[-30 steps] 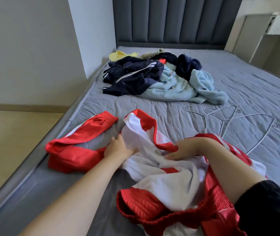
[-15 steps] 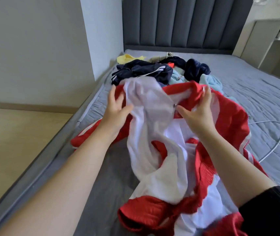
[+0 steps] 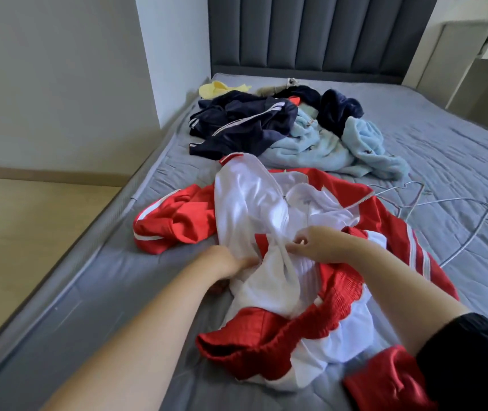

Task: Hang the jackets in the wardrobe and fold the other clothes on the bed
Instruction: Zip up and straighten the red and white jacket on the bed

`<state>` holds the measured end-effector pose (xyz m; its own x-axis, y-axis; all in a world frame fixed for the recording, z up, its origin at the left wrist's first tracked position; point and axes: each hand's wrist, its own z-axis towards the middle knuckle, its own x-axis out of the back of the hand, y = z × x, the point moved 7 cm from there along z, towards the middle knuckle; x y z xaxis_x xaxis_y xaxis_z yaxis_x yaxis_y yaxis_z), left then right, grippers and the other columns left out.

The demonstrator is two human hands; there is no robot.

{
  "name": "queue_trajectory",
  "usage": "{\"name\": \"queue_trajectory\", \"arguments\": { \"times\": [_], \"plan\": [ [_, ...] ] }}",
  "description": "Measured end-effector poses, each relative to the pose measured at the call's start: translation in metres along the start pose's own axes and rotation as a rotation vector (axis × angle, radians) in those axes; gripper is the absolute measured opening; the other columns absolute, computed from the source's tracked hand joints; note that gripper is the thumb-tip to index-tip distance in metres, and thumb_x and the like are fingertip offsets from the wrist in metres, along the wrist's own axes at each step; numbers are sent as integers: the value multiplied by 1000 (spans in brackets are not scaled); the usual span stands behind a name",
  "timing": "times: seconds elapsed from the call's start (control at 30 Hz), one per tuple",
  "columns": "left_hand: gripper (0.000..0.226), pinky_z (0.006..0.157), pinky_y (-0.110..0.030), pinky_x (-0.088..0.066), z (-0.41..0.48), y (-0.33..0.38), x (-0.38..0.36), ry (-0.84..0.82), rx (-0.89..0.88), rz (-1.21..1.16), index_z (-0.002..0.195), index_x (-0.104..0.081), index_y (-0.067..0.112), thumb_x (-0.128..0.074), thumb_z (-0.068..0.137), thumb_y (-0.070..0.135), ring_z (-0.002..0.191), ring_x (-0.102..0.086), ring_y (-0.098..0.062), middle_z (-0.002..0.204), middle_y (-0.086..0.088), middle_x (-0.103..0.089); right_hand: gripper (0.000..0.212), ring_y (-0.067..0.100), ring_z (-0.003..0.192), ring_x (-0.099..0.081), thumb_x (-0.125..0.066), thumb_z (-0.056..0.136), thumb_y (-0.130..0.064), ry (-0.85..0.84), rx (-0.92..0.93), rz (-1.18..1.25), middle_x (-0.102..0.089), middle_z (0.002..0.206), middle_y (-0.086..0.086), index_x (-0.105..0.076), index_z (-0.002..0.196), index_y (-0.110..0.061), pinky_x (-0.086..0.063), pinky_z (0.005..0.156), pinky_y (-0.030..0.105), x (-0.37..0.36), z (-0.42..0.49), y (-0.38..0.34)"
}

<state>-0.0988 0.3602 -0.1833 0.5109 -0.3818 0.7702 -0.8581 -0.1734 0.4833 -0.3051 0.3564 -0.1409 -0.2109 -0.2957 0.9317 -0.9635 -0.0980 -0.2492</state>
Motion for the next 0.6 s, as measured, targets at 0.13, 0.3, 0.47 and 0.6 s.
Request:
{"name": "queue_trajectory", "arguments": {
  "times": [0.13, 0.3, 0.47, 0.6],
  "plan": [
    [13, 56, -24, -48, -6, -1, -6, 48, -75, -496, 71, -64, 12, -68, 78, 22, 62, -62, -18, 73, -7, -67, 55, 23, 83, -55, -40, 89, -66, 44, -55, -116, -54, 76, -4, -57, 76, -16, -38, 70, 30, -3, -6, 4],
    [13, 67, -30, -42, -6, -64, 65, 552, 74, -776, 82, -67, 7, -59, 83, 16, 79, -60, -24, 78, -11, -65, 40, 18, 60, -63, -40, 97, -49, -301, -308, -243, -68, 61, 1, -56, 79, -16, -47, 61, 25, -5, -48, 46],
    [45, 94, -37, -37, -34, -38, 75, 598, -235, -123, 126, -52, 4, -63, 83, 12, 117, -49, -36, 124, -20, -54, 50, 13, 45, -54, -35, 102, -38, -717, -500, -233, -57, 48, 4, -52, 69, -5, -42, 43, 18, -24, -107, 59],
    [49, 97, -36, -33, -97, 23, 40, 504, -604, 100, 115, -60, 9, -54, 89, 50, 113, -50, -33, 117, -13, -55, 56, 15, 65, -61, -37, 99, -47, -522, -229, -423, -68, 64, 1, -62, 65, -11, -45, 65, 23, -18, -108, 17]
  ]
}}
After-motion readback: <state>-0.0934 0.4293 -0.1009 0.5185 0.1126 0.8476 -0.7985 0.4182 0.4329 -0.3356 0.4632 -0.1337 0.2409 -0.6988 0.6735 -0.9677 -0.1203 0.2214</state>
